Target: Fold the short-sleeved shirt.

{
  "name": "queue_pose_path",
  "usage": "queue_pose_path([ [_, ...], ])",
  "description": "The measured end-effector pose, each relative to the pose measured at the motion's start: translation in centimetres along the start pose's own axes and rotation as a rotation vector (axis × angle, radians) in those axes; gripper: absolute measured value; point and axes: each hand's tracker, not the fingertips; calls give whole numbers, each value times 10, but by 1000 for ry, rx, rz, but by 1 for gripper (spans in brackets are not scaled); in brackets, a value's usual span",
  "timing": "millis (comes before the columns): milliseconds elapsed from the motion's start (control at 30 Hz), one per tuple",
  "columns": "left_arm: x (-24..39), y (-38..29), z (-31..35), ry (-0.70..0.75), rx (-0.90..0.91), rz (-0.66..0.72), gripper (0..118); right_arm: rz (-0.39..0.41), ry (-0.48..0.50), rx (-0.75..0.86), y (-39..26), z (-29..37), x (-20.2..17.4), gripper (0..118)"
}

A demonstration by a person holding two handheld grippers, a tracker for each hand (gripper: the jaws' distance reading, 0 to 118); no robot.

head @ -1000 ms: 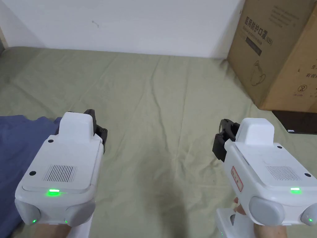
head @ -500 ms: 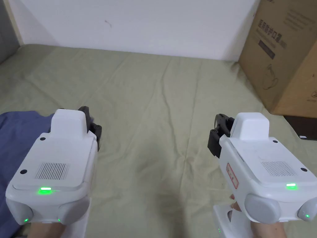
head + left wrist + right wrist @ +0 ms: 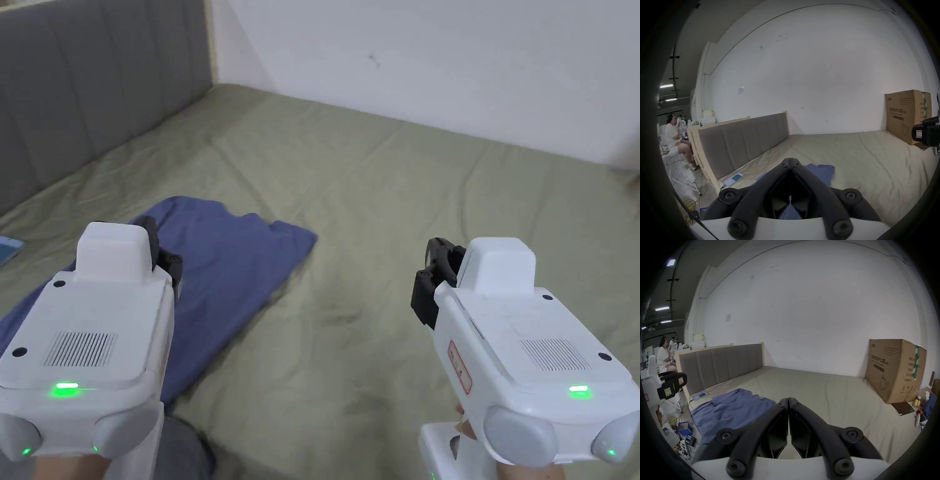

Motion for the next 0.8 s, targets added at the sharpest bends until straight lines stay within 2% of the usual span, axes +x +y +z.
queue_pose_path([
  [200, -27, -8, 8, 71, -26, 20, 0, 21, 89, -10, -1, -13, -26, 0],
  [500, -37, -10, 0, 102, -42, 46, 0, 28, 131, -20, -1, -19, -35, 0],
  [567, -38, -7, -11, 87, -54, 60, 15, 33, 131, -21, 0, -20, -35, 0],
  [600, -39, -4, -19, 73, -66, 69, 29, 35, 132, -20, 0, -20, -35, 0],
  [633, -39, -1, -26, 63, -80, 75, 47, 36, 133, -20, 1, -21, -35, 0],
  [667, -40, 2, -35, 51, -95, 80, 71, 37, 133, -21, 1, -22, -34, 0],
  [700, -40, 6, -47, 40, -116, 88, 100, 38, 132, -21, 2, -23, -33, 0],
  [733, -40, 10, -59, 32, -147, 98, 118, 38, 131, -23, 2, -25, -32, 0],
  [800, -39, 15, -78, 1, -150, 121, 118, 33, 128, -28, 3, -28, -29, 0],
])
